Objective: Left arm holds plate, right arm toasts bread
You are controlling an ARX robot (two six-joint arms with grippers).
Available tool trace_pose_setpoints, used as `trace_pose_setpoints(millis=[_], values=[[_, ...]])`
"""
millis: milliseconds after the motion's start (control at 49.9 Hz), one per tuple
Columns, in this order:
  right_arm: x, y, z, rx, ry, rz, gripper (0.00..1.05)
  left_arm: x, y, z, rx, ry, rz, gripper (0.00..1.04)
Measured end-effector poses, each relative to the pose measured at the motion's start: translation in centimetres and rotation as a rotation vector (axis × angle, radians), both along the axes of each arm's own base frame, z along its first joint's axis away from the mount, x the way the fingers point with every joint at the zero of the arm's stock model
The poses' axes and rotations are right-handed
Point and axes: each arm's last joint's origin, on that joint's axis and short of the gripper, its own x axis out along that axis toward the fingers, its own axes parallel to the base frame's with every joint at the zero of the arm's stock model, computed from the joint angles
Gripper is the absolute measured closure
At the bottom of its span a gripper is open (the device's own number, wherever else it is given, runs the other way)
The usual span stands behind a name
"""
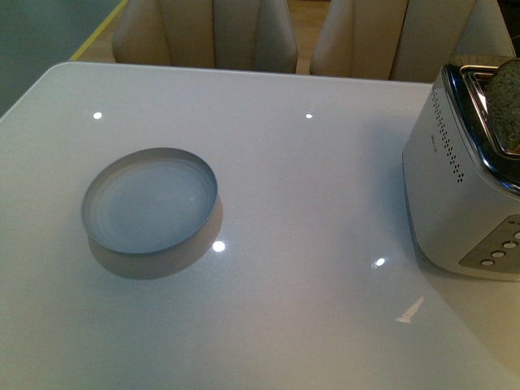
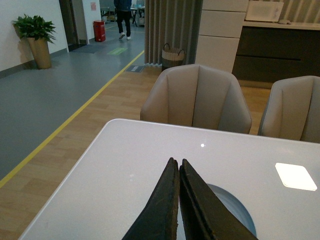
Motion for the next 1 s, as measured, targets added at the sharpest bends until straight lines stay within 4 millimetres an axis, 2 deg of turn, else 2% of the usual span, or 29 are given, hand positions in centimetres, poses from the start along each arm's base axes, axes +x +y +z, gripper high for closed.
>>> trace_pose_setpoints(millis=[561,1002], values=[[0.0,0.0,0.0,0.0,0.0,0.0,0.09,-2.1,0.0,0.4,0.0,-0.015,0.0,1.02],[0.0,0.0,0.0,0.0,0.0,0.0,0.09,-3.3,0.0,0.0,0.003,0.017,-0.001,1.02]])
